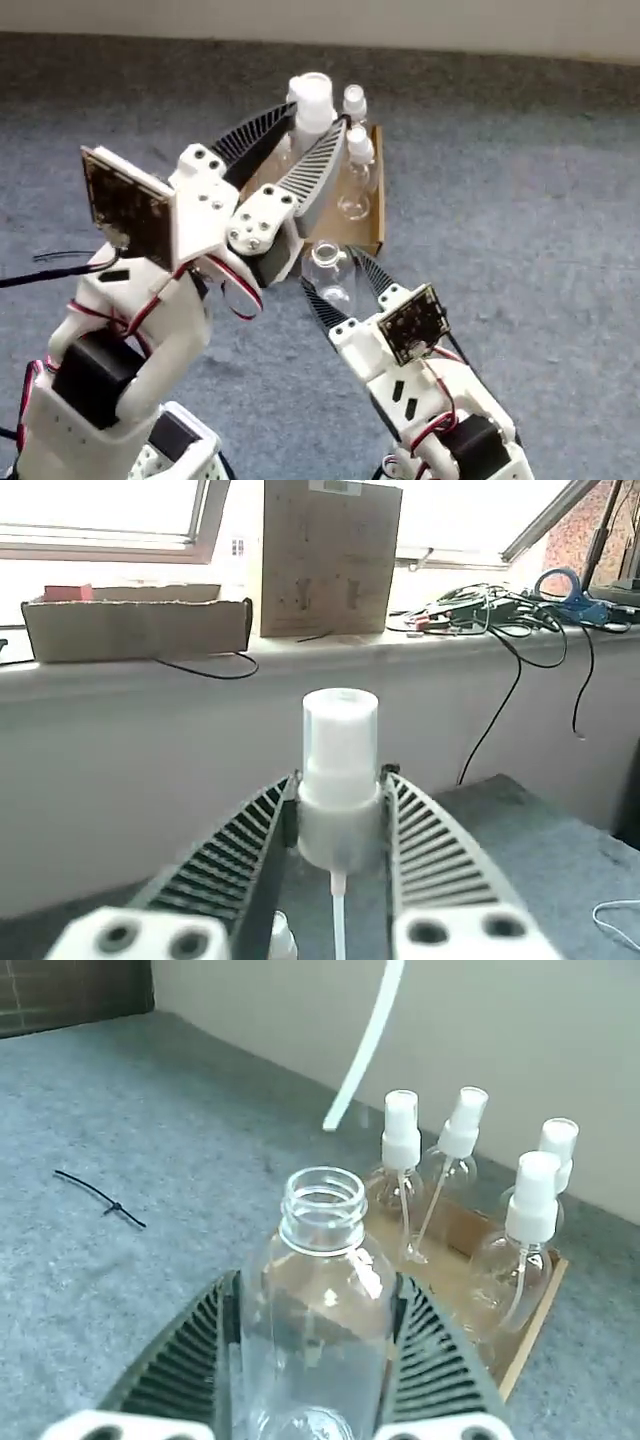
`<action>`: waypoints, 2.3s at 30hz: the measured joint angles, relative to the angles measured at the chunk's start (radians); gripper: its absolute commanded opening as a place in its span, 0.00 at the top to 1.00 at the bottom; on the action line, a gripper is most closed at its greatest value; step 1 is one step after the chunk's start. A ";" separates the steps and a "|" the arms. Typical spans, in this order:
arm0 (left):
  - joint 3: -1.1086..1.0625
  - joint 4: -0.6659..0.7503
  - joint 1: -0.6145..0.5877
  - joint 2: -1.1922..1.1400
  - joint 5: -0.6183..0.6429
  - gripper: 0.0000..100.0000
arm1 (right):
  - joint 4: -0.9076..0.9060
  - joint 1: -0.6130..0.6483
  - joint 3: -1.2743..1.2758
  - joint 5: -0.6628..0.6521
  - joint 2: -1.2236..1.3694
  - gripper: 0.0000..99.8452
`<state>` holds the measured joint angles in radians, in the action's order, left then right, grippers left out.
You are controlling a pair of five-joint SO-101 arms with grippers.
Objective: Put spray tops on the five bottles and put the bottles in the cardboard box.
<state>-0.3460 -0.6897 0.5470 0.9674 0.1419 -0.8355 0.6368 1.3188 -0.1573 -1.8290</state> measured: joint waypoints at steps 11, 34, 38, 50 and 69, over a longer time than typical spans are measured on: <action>-0.038 0.006 0.000 0.000 0.000 1.00 | 0.000 0.000 0.000 0.000 0.000 1.00; -0.006 -0.020 0.055 0.000 0.044 1.00 | 0.000 -0.011 0.000 0.000 0.000 1.00; 0.049 -0.021 0.051 0.000 0.044 1.00 | 0.000 -0.031 0.000 0.000 0.000 1.00; 0.057 -0.021 0.015 0.000 0.044 1.00 | 0.000 -0.035 0.000 0.000 0.000 1.00; -0.103 -0.021 0.054 -0.002 0.043 1.00 | 0.000 -0.035 0.000 0.000 0.000 1.00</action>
<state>-0.4488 -0.7112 0.6007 0.9659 0.1849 -0.8355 0.6015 1.3188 -0.1573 -1.8290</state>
